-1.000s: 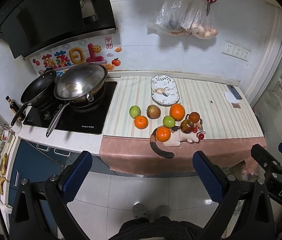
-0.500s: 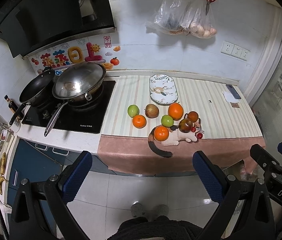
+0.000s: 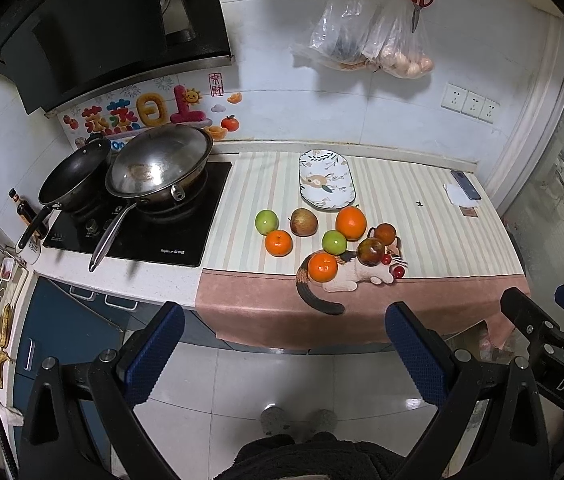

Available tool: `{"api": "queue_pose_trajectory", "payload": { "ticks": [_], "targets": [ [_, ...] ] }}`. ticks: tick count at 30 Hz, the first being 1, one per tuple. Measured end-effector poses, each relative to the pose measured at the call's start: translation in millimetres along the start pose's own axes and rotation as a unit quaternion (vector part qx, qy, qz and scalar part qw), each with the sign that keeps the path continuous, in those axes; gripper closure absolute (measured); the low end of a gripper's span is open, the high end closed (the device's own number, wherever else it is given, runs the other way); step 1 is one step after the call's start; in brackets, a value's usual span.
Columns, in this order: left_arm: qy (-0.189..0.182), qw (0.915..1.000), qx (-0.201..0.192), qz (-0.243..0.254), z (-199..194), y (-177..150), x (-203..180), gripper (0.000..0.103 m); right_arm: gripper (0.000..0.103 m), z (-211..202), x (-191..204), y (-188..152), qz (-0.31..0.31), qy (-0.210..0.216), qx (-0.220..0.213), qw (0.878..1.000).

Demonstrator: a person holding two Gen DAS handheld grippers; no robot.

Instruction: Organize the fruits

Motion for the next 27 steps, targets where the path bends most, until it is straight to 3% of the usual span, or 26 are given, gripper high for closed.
{"api": "queue_pose_trajectory", "payload": {
  "ticks": [18, 22, 27],
  "targets": [
    [-0.008, 1.0, -0.001, 0.0, 3, 3, 9, 0.0, 0.0, 9, 8, 1, 0.014, 0.005, 0.008, 1.0],
    [-0.014, 0.9998, -0.013, -0.006, 19, 11, 24, 0.0, 0.0, 23, 13, -3, 0.038, 0.017, 0.017, 0.999],
    [0.008, 0.9998, -0.016, 0.007, 52, 21, 45, 0.0, 0.0, 52, 29, -8, 0.055, 0.029, 0.038, 0.997]
  ]
}}
Point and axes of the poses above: each gripper's, at about its wrist camera, not at the fingertips, and z roughly the way its jaws point, x to its left, y to its top, the point moved 2 cm from there along z, roughly the way its jaws point, and after that the axes turned 12 degrees about -y, right-handed, at the moved point
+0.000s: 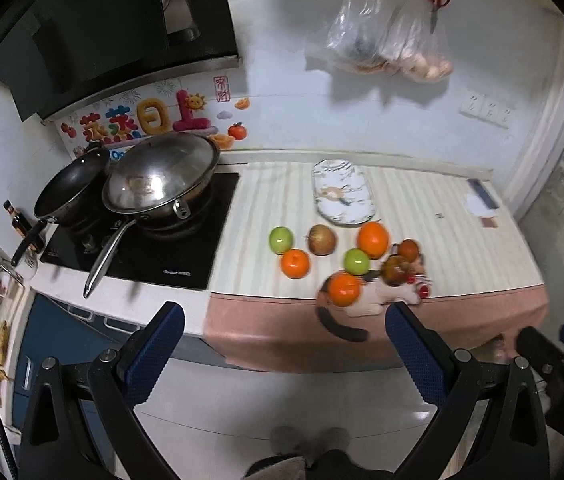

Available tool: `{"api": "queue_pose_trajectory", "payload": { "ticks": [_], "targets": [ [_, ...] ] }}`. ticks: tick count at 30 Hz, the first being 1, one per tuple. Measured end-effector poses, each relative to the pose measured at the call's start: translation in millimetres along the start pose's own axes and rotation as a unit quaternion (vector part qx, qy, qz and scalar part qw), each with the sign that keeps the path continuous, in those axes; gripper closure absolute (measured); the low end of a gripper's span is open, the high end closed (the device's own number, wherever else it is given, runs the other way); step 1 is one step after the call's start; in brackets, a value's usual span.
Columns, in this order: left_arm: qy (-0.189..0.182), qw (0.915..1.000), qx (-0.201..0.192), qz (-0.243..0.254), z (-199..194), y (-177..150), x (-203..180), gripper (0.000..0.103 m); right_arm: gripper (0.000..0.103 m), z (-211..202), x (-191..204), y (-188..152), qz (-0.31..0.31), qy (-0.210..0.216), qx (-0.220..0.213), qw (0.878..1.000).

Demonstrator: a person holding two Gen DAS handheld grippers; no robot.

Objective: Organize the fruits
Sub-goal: 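Grasp the brown apple with the left tool while the right tool grasps the orange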

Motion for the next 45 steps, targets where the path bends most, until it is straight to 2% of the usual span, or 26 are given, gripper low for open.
{"api": "queue_pose_trajectory", "payload": {
  "ticks": [2, 8, 11, 14, 16, 23, 28, 32, 34, 37, 42, 45],
  "targets": [
    [0.008, 0.9999, 0.009, 0.001, 18, 3, 11, 0.0, 0.0, 17, 7, 0, 0.006, 0.001, 0.007, 1.0],
    [0.012, 0.9966, 0.078, -0.025, 92, 19, 46, 0.0, 0.0, 81, 17, 17, 0.018, 0.006, 0.046, 0.999],
    [0.007, 0.9934, 0.104, -0.047, 129, 28, 60, 0.0, 0.0, 126, 21, 33, 0.01, -0.002, 0.067, 0.998],
    [0.02, 0.9891, 0.131, -0.064, 170, 40, 68, 0.0, 0.0, 170, 24, 53, 0.002, 0.0, 0.089, 0.996],
    [0.022, 0.9859, 0.148, -0.075, 193, 47, 68, 0.001, 0.0, 205, 25, 71, 0.001, 0.012, 0.107, 0.994],
    [0.017, 0.9706, 0.217, -0.103, 290, 80, 58, 0.001, 0.0, 336, 36, 130, -0.003, 0.046, 0.178, 0.983],
    [0.004, 0.9544, 0.27, -0.127, 354, 90, 49, 0.001, 0.0, 428, 62, 146, -0.026, 0.063, 0.245, 0.967],
    [-0.014, 0.941, 0.307, -0.142, 392, 96, 39, 0.001, 0.006, 486, 81, 148, -0.042, 0.069, 0.293, 0.953],
    [-0.018, 0.937, 0.317, -0.145, 405, 96, 36, 0.001, 0.011, 504, 89, 148, -0.052, 0.073, 0.311, 0.946],
    [-0.035, 0.9261, 0.338, -0.164, 426, 94, 35, 0.001, 0.02, 521, 100, 143, -0.07, 0.08, 0.335, 0.936],
    [-0.07, 0.9118, 0.352, -0.2, 447, 96, 45, 0.001, 0.021, 541, 96, 147, -0.045, 0.102, 0.361, 0.926],
    [-0.075, 0.9058, 0.366, -0.199, 459, 94, 51, 0.001, 0.021, 542, 96, 145, -0.047, 0.109, 0.365, 0.923]
  ]
}}
Point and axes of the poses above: each gripper's, at about its wrist camera, not at the fingertips, and z roughly the way its jaws point, x to its left, y to its top, the point moved 2 cm from there along z, roughly the way its jaws point, and after that the axes turned 12 degrees about -y, right-handed, at the moved point
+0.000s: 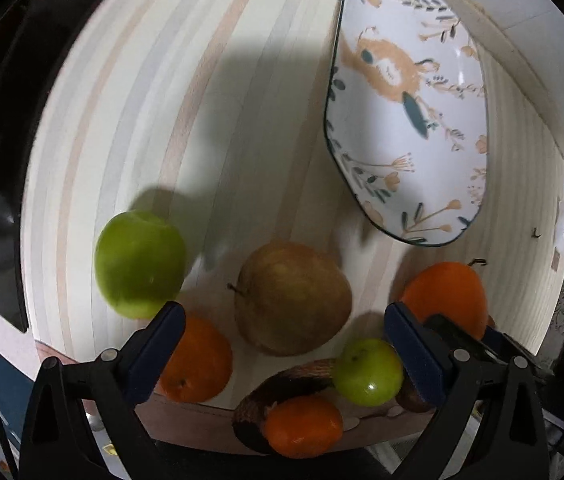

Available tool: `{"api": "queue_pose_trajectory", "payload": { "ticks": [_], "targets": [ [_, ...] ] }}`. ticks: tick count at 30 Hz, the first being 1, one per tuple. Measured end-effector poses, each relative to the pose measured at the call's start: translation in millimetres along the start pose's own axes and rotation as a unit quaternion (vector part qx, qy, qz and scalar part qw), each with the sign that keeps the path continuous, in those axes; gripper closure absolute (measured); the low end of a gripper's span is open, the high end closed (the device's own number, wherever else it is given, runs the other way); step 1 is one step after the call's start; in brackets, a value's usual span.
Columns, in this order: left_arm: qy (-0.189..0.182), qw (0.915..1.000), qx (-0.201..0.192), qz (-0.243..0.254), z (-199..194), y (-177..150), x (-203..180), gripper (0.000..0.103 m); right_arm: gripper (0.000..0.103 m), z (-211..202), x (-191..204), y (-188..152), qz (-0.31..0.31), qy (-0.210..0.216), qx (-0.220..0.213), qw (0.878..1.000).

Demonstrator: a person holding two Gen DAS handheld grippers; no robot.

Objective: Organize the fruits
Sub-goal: 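Grasp the brown apple with the left tool while the right tool grasps the orange, then carry both fruits to the floral plate and open both tools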

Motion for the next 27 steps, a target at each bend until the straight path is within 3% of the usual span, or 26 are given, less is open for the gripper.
{"api": "queue_pose_trajectory", "payload": {
  "ticks": [3, 6, 8, 17, 27],
  "targets": [
    [-0.001, 0.9999, 0.012, 0.004, 7, 4, 2, 0.007, 0.021, 0, -5, -4, 0.008, 0.005, 0.002, 1.0],
    [0.012, 0.9994, 0.014, 0.028, 15, 9, -5, 0.027, 0.021, -3, -6, -9, 0.003, 0.003, 0.002, 1.0],
    [0.0, 0.9993, 0.015, 0.033, 21, 11, -7, 0.035, 0.021, -5, -3, -15, 0.0, 0.0, 0.002, 1.0],
    [0.007, 0.9982, -0.002, 0.06, 22, 16, -12, 0.035, 0.021, -1, 11, -15, -0.005, -0.013, 0.0, 1.0],
    [0.019, 0.9952, -0.03, 0.091, -16, -1, -8, 0.036, 0.023, -8, 10, -23, 0.011, -0.021, -0.016, 1.0]
  ]
}}
Point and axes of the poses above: each gripper's, at about its wrist camera, not at the fingertips, and z roughly the way its jaws point, x to its left, y to its top, the point moved 2 cm from there along z, roughly the way its jaws point, and after that the axes turned 12 degrees about -y, right-handed, at the moved point
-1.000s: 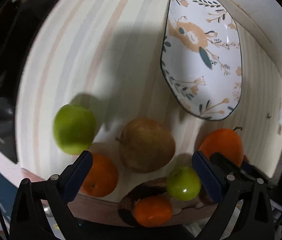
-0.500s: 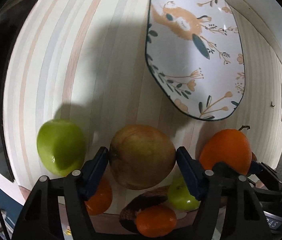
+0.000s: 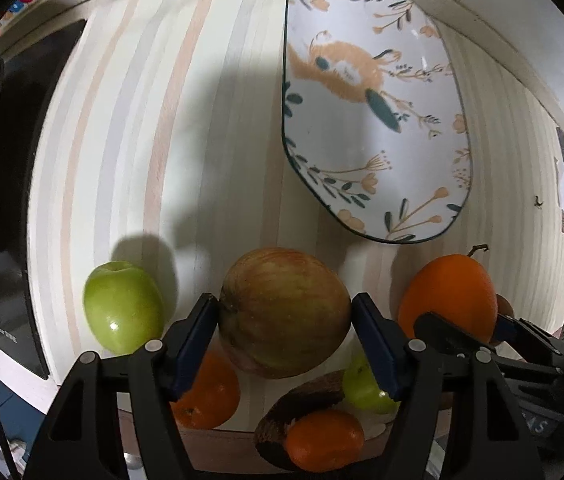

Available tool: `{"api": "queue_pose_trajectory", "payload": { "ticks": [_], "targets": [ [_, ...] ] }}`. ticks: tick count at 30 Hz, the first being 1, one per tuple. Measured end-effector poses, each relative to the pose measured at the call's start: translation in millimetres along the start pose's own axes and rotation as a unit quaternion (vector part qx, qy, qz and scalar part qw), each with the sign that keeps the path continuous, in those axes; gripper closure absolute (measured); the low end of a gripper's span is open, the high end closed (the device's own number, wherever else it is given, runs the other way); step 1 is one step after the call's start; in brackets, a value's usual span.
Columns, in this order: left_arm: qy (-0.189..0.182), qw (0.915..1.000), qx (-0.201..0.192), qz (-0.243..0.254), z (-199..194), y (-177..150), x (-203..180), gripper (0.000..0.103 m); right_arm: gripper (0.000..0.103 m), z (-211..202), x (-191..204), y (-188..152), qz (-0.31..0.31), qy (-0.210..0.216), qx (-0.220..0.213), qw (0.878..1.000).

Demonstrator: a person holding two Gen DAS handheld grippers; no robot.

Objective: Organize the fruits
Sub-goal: 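Carry both fruits to the floral plate and open both tools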

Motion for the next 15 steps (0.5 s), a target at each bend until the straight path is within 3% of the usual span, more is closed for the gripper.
{"api": "queue_pose_trajectory", "payload": {
  "ticks": [8, 11, 15],
  "targets": [
    [-0.042, 0.9984, -0.037, 0.008, -65, 11, -6, 0.036, 0.023, -43, 5, 0, -0.005, 0.036, -0.027, 0.999],
    [-0.059, 0.9966, -0.056, 0.013, -94, 36, -18, 0.036, 0.023, -72, 9, 20, -0.007, 0.045, -0.059, 0.997],
    [-0.057, 0.9953, -0.078, 0.006, -96, 103, -35, 0.036, 0.023, -95, 18, 73, -0.023, 0.031, -0.098, 0.994]
  ]
}}
Point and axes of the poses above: each gripper's, at about its wrist camera, not at the fingertips, and z roughly the way its jaws point, x to its left, y to its top, the point moved 2 cm from there along z, roughly the way its jaws point, and after that the axes turned 12 degrees about -y, right-handed, at the moved point
